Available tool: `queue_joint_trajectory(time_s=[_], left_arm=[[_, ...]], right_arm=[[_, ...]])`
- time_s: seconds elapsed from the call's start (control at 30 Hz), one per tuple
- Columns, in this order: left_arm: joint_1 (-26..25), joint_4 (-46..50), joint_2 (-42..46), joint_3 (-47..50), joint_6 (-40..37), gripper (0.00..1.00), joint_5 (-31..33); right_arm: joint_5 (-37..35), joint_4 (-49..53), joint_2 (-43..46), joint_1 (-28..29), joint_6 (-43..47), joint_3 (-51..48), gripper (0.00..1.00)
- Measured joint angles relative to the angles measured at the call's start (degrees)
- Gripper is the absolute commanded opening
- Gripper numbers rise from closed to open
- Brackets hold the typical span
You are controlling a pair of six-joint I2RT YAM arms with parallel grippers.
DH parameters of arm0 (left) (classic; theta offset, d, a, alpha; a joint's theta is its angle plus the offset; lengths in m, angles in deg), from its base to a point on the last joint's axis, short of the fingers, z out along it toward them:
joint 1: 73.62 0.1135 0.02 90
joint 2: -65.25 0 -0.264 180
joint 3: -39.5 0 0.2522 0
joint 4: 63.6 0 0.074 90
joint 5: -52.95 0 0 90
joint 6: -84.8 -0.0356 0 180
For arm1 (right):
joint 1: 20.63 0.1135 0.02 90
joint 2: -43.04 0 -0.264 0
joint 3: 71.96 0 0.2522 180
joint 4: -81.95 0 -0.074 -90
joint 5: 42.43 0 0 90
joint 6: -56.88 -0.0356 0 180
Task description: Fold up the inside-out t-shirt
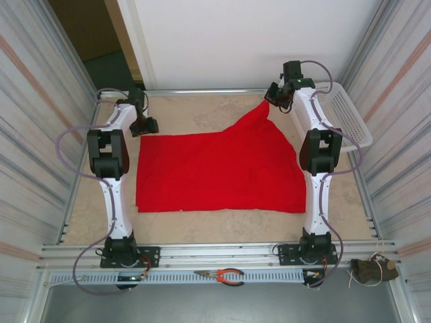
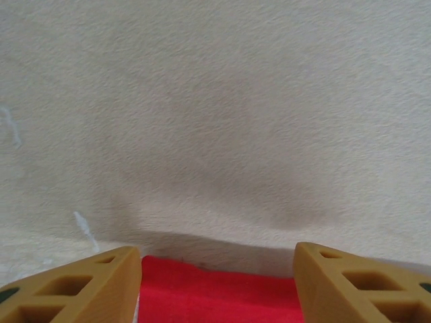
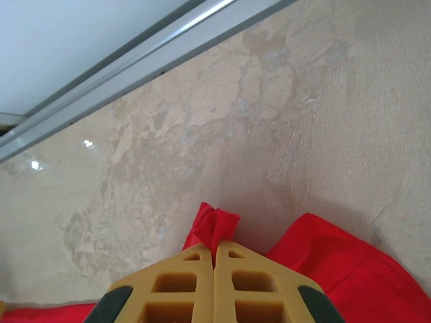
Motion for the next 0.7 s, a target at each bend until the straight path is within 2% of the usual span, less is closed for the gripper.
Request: queue_joint_trajectory(time_s=[0.13,0.2,0.37,0.43,0.47,0.57,0.7], left_arm=[[0.22,0.39,0.00,0.55,-0.02,0.68,1.05],[0.24,0.39,0.00,0.68,0.02,0.67,1.11],[0.22,0.26,0.00,1.68,0.17,0.44,1.05],[0.24,-0.04,0.04,1.92,-0.11,0.42,1.07],[0.33,-0.28,0.15,2.19,-0.02,0.34,1.05],[0.57,-0.61,0.44,2.69,0.11,0.01,1.53],[0.90,-1.20,0.87,3.21,0.22,0.00,1.18]], right_arm=[[0.04,-0.02,0.00,0.00,-0.02,0.00,0.00],[0.17,-0.02,0.00,0.00,-0.02,0.00,0.00],[0.22,-0.15,0.00,0.00,-0.35,0.00,0.00],[0.22,-0.28,0.00,0.00,-0.66,0.00,0.00],[0.22,-0.39,0.00,0.00,-0.87,0.00,0.00],[0.22,-0.42,0.00,0.00,-1.03,0.00,0.00],[0.24,-0.42,0.00,0.00,-1.03,0.00,0.00]])
